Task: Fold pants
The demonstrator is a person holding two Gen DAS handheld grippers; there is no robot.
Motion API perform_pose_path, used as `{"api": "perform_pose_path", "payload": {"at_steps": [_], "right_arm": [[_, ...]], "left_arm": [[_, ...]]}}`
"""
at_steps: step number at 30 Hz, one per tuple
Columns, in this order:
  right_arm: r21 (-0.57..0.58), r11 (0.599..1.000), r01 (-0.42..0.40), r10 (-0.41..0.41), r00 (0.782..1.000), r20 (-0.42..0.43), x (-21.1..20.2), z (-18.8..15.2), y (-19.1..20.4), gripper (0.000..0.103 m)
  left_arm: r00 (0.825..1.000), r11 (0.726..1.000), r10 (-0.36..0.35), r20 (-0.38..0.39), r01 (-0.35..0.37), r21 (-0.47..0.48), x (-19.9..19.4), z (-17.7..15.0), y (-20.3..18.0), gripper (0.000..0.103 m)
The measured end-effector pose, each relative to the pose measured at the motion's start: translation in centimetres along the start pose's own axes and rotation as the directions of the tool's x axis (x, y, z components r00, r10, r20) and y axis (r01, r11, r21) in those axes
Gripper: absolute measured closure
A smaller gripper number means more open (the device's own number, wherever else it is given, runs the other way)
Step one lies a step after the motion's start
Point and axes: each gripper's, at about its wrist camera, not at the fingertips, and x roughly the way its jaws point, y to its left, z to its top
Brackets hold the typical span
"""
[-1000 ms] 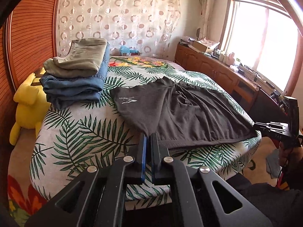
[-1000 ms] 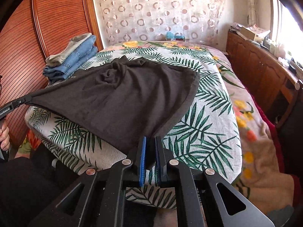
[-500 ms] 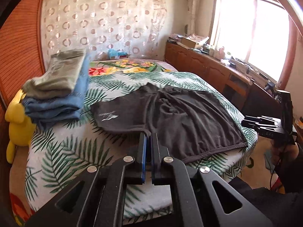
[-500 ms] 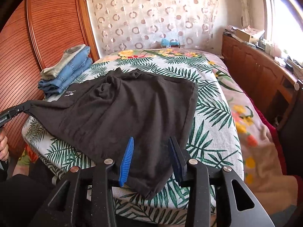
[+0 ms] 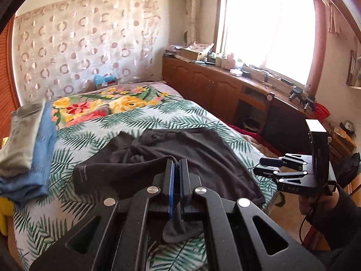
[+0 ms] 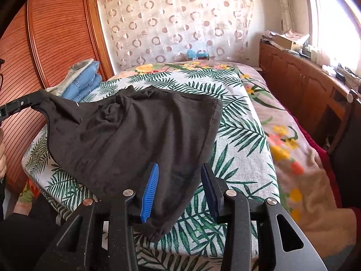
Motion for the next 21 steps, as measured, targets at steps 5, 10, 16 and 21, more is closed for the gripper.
{"api": "perform_pose_path", "payload": {"at_steps": [5,10,16,21], "right_arm": [[0.013,1.0,-0.001,0.001,1.0,0.013,0.0,0.1,-0.5,0.062],[0.017,1.0,-0.001,0.001,1.0,0.024,0.1,0.0,-0.7,0.062],[0.023,1.0,0.011,-0.012,1.0,0.022,0.5,-0.2,-0.8,0.062],[0.021,1.0,0.011,-0.011,1.0,0.016,1.2,0.2,-0.2,0.062]], "left_arm": [[0.998,0.999,-0.042,-0.044,0.043,0.02,3.0,1.0,-1.3,0.098],[0.995,0.997,-0.058,-0.077,0.061,0.045,5.3,1.0,-2.7,0.098],[0.995,0.999,-0.034,-0.093,0.037,0.03,5.6,0.0,-2.0,0.078],[0.995,1.0,-0.003,-0.099,0.002,-0.006,5.2,-1.2,-0.3,0.041]]}}
